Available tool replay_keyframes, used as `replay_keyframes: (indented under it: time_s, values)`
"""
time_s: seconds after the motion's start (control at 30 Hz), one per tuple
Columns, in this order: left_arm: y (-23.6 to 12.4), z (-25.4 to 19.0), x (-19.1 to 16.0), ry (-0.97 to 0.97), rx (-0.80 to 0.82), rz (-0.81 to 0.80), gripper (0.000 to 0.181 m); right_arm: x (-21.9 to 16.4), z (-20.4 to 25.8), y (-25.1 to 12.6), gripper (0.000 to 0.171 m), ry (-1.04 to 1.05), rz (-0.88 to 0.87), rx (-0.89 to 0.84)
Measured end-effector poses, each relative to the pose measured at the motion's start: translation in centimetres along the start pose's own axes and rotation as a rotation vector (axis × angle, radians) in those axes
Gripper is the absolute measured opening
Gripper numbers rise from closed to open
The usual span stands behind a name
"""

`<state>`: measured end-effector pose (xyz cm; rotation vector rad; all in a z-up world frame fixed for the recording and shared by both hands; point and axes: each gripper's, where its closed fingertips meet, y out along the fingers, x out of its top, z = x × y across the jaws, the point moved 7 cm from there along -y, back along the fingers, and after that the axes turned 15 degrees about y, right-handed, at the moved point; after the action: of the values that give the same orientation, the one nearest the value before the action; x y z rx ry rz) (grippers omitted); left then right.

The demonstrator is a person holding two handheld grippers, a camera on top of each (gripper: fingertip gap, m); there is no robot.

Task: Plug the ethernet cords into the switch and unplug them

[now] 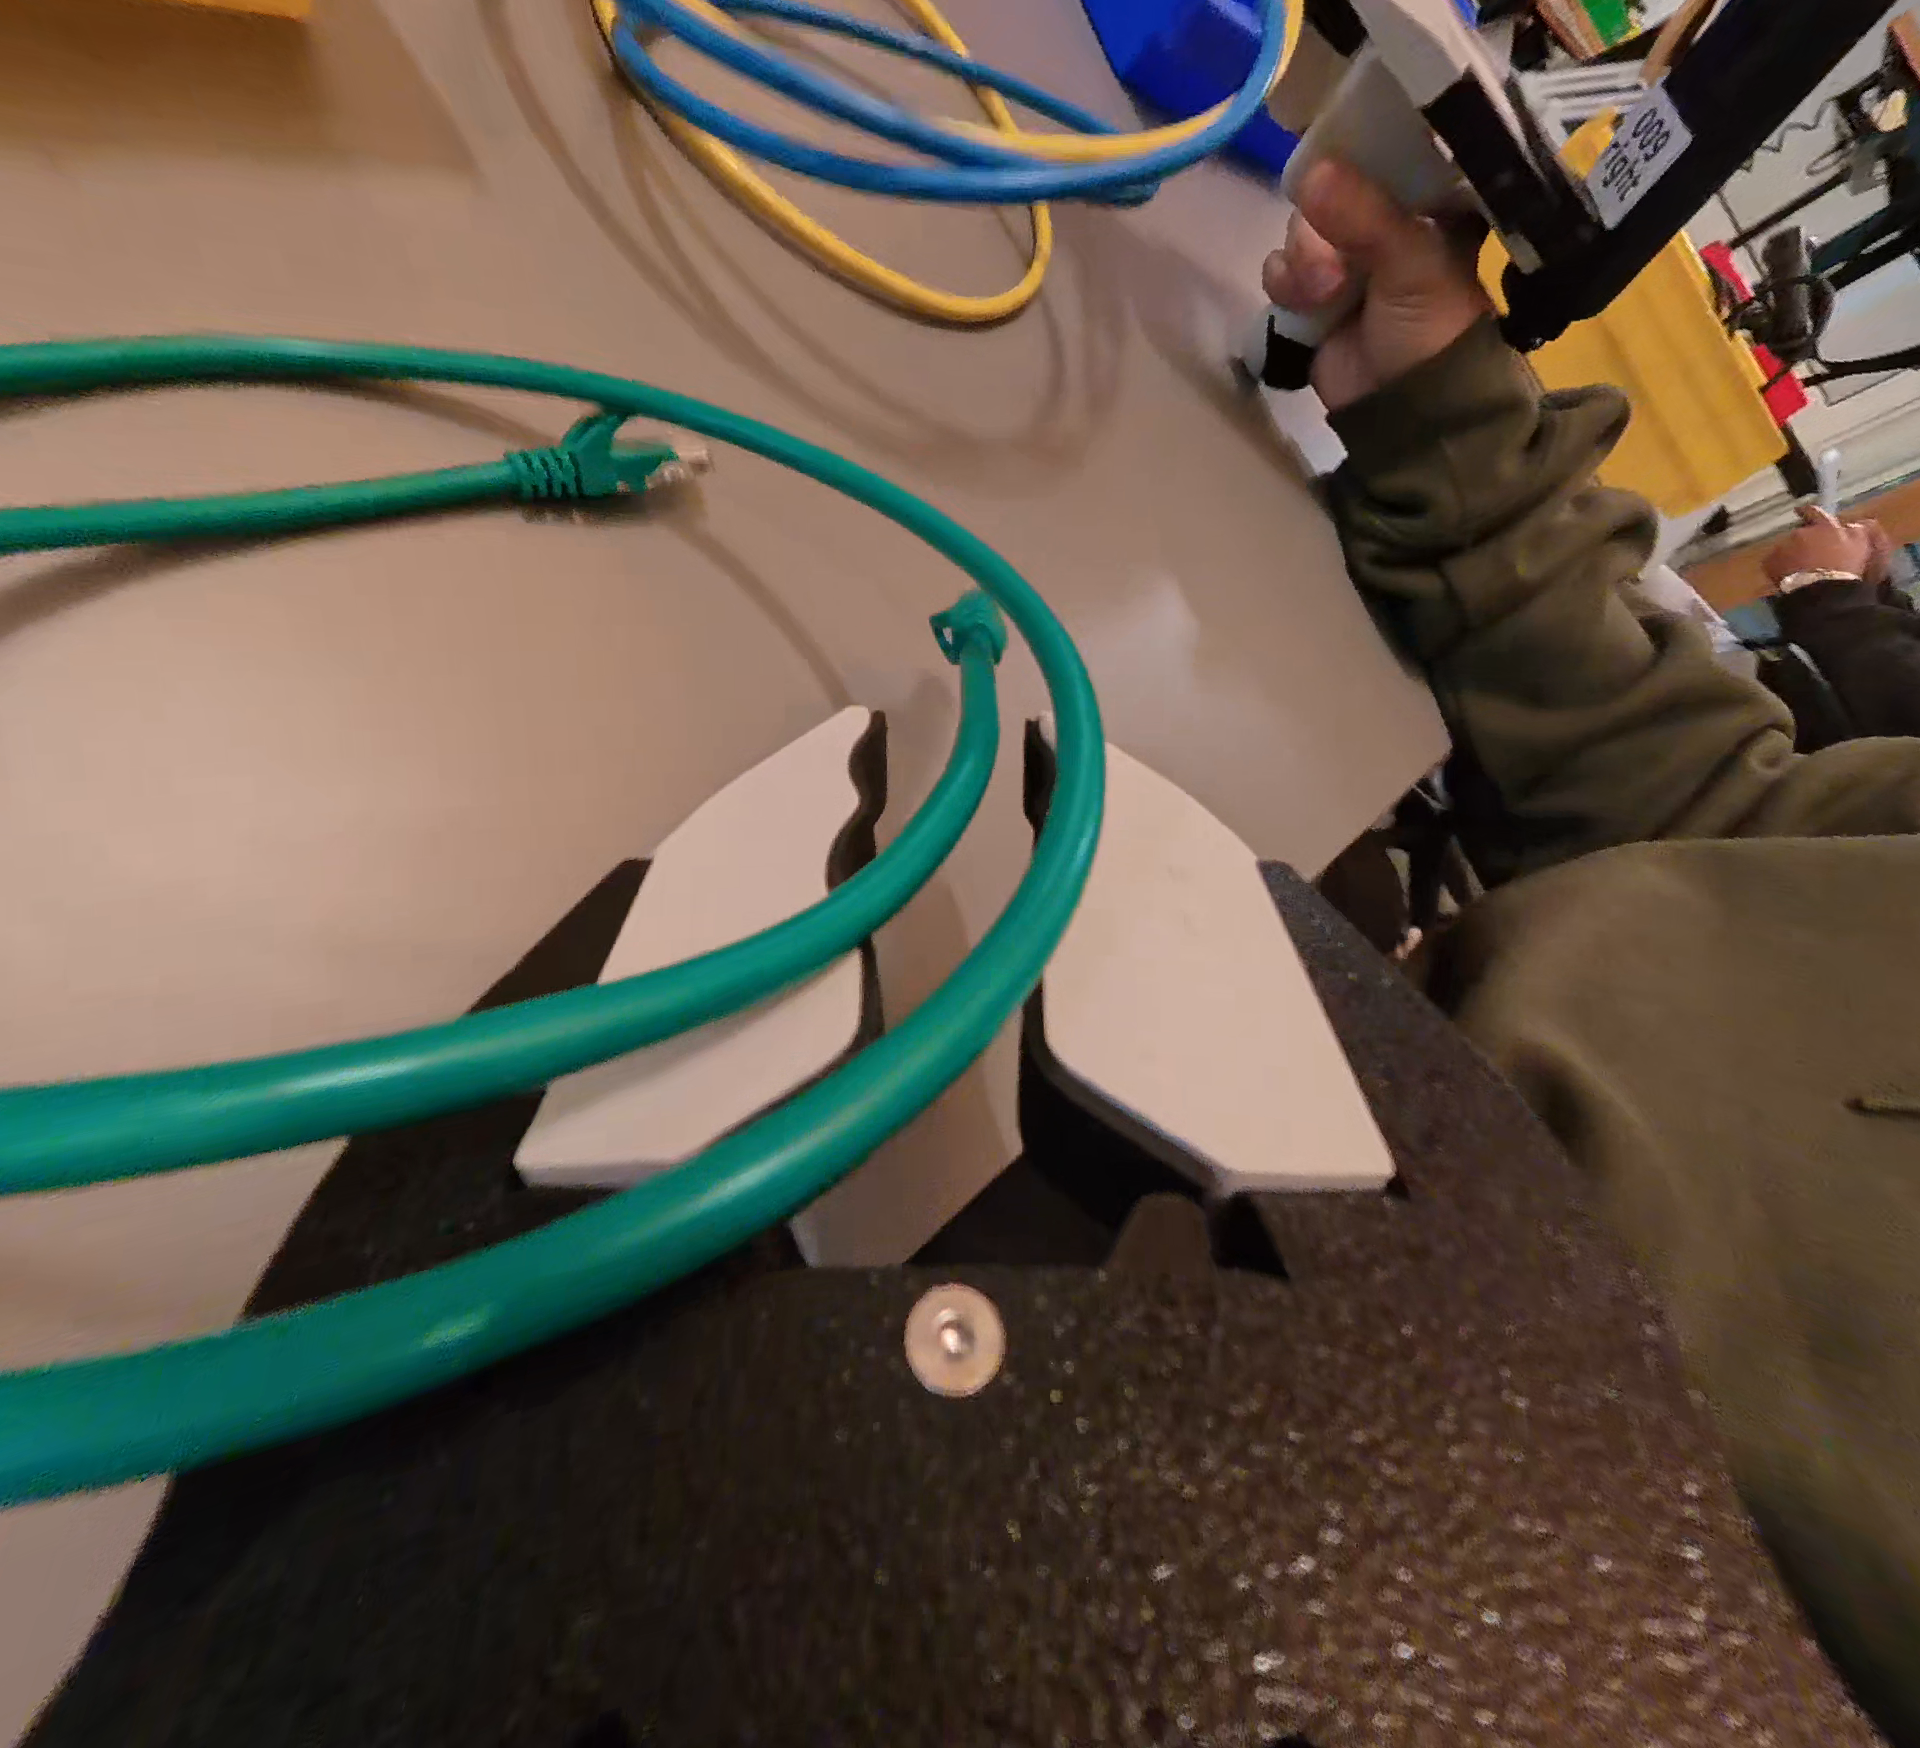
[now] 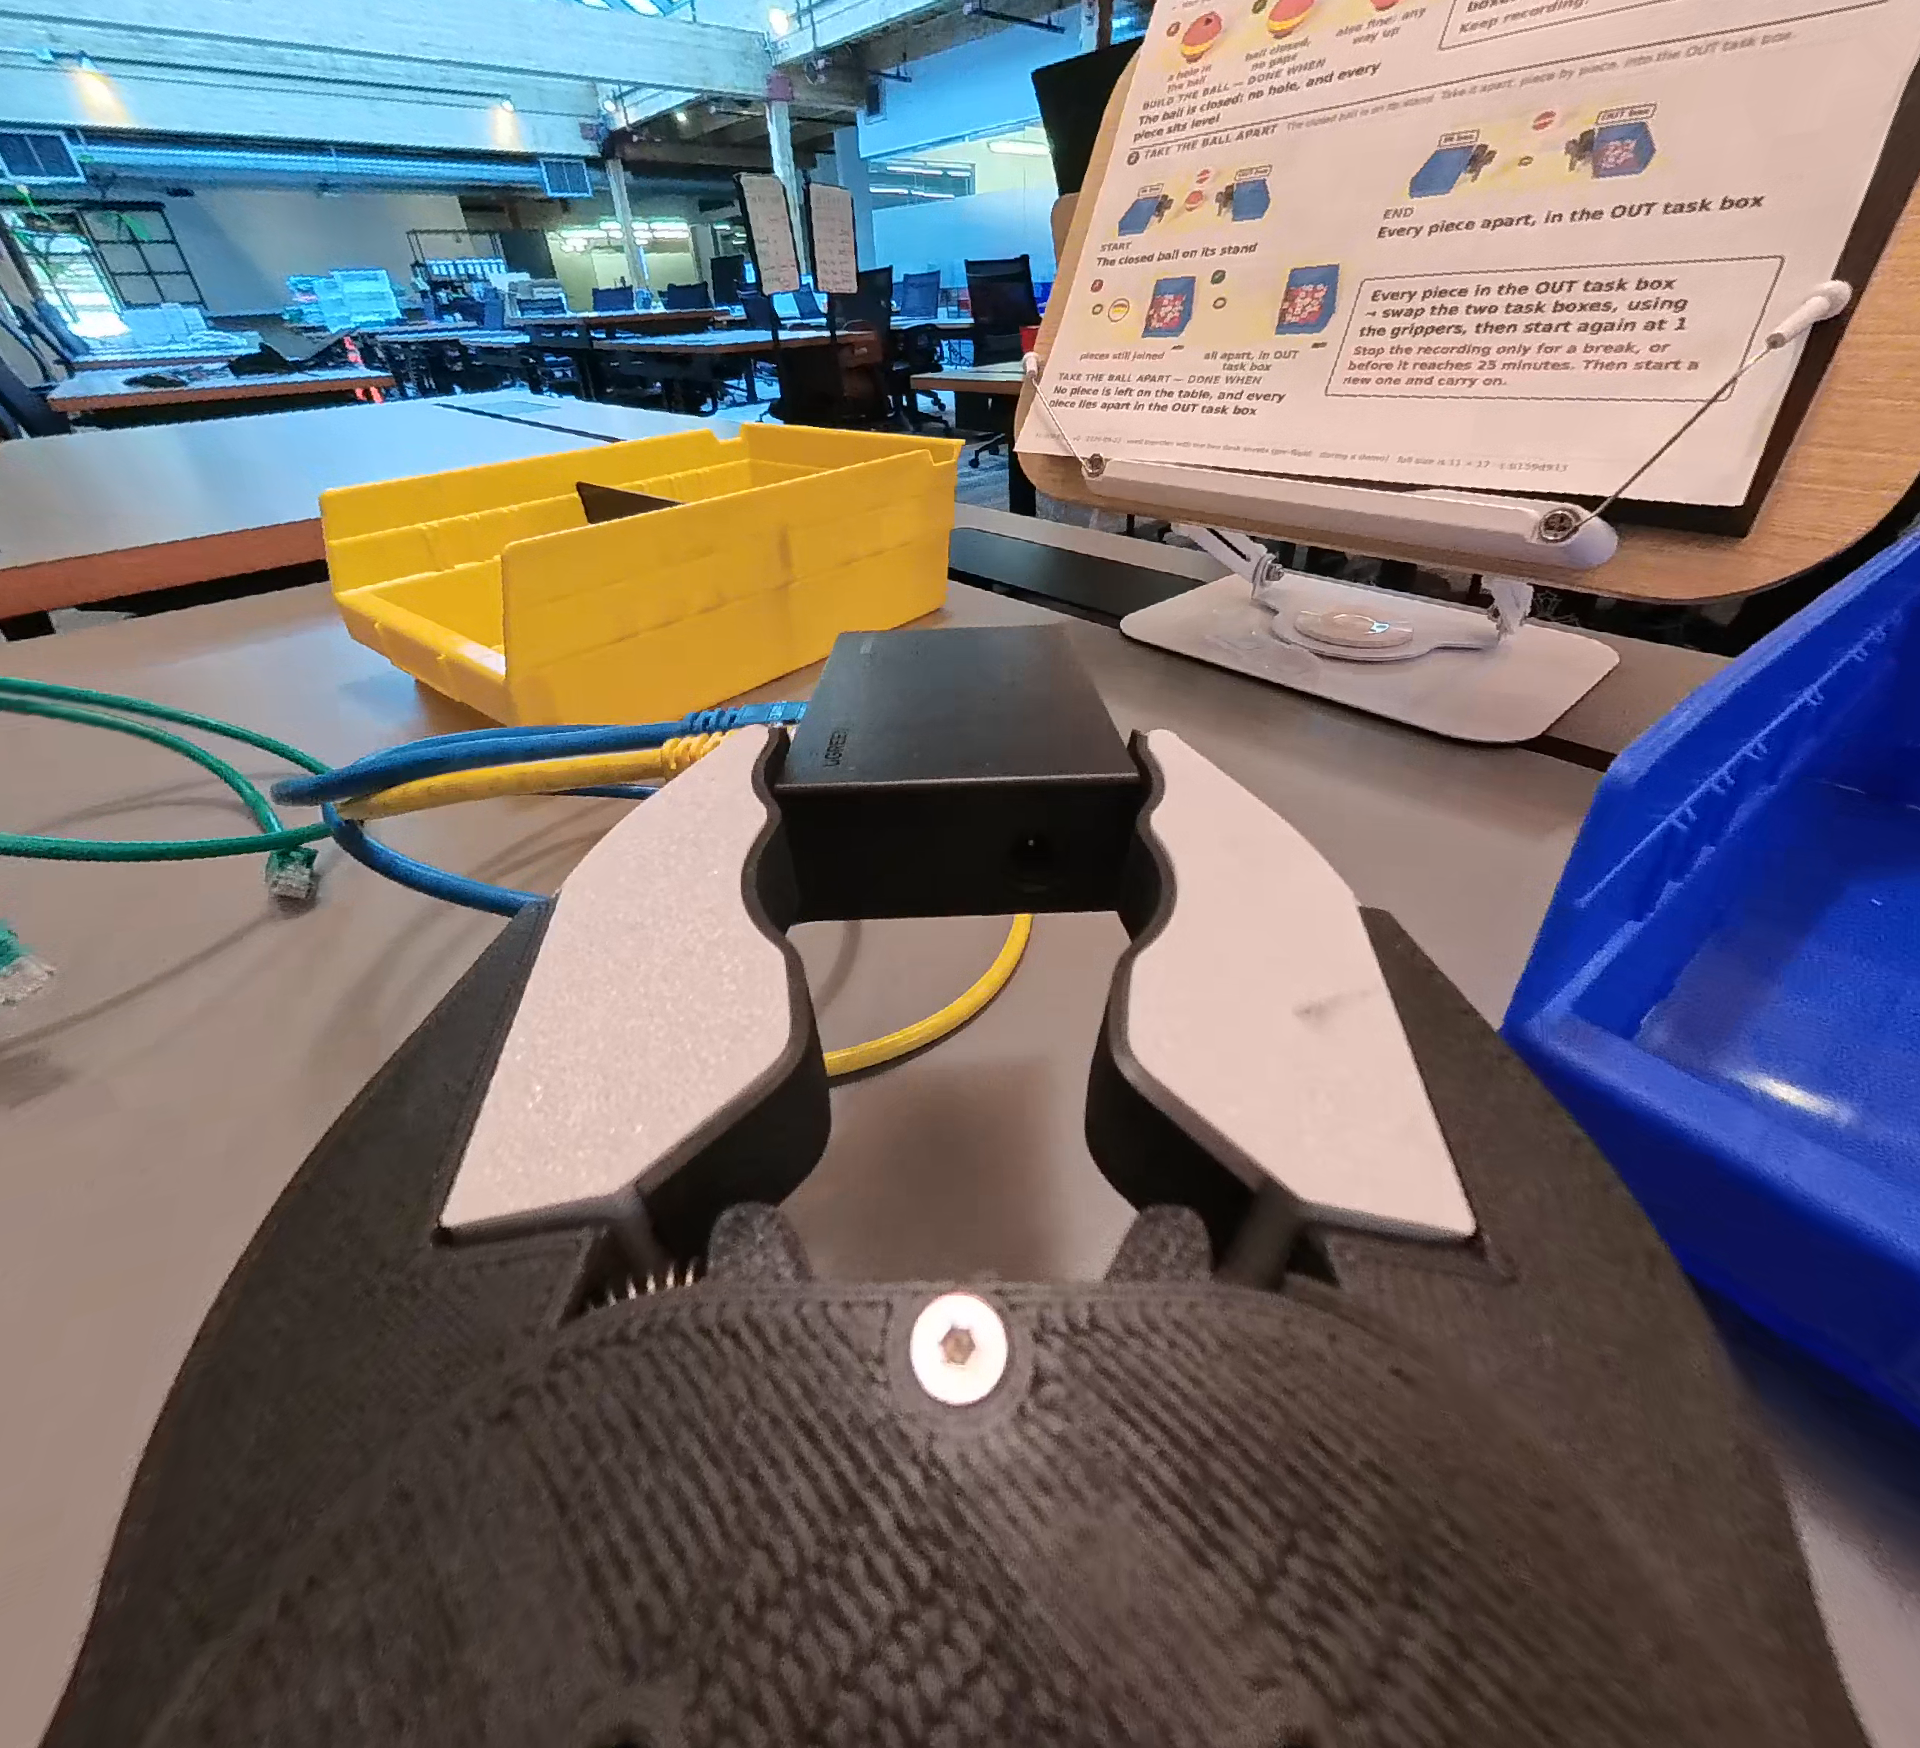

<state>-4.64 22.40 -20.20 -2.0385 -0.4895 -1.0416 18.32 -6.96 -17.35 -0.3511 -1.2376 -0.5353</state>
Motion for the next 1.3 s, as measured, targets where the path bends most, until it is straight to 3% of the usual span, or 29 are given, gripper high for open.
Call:
replay_keyframes:
  time_s: [0.07,0.2,0.27,0.37,0.43,0.73,0.93,1.07,1.23,1.3]
  values:
    - [-0.6,-0.1,1.4,0.061,0.088,-0.132,0.007,0.0,0.1,0.0,0.062,-0.006,0.004,0.002]
    - [-1.8,-0.4,4.9,0.161,0.214,-0.280,0.005,-0.1,0.1,0.1,0.062,-0.004,0.010,0.005]
    - [-1.4,0.4,6.4,0.263,0.297,-0.260,0.005,-0.1,0.1,0.1,0.062,-0.007,0.012,0.006]
    - [-0.6,3.8,7.5,0.360,0.453,-0.107,0.005,-0.1,0.2,0.2,0.062,-0.018,0.016,0.008]
    - [-0.7,5.8,8.2,0.277,0.481,-0.081,0.005,-0.2,0.3,0.2,0.062,-0.029,0.018,0.008]
    - [-5.2,13.5,10.3,-0.244,0.394,-0.360,0.016,-0.2,0.4,0.2,0.062,-0.031,0.027,0.018]
    - [-6.6,17.6,7.8,-0.332,0.459,-0.256,0.036,-0.3,0.5,0.3,0.062,-0.038,0.035,0.020]
    - [-6.2,15.5,7.3,0.012,0.352,-0.162,0.030,-0.3,0.5,0.3,0.062,-0.038,0.036,0.022]
    - [-5.5,13.7,4.7,0.754,0.467,0.272,0.034,-0.4,0.6,0.4,0.062,-0.051,0.046,0.025]
    - [-4.8,14.0,3.7,0.887,0.523,0.418,0.031,-0.4,0.7,0.5,0.062,-0.057,0.050,0.026]
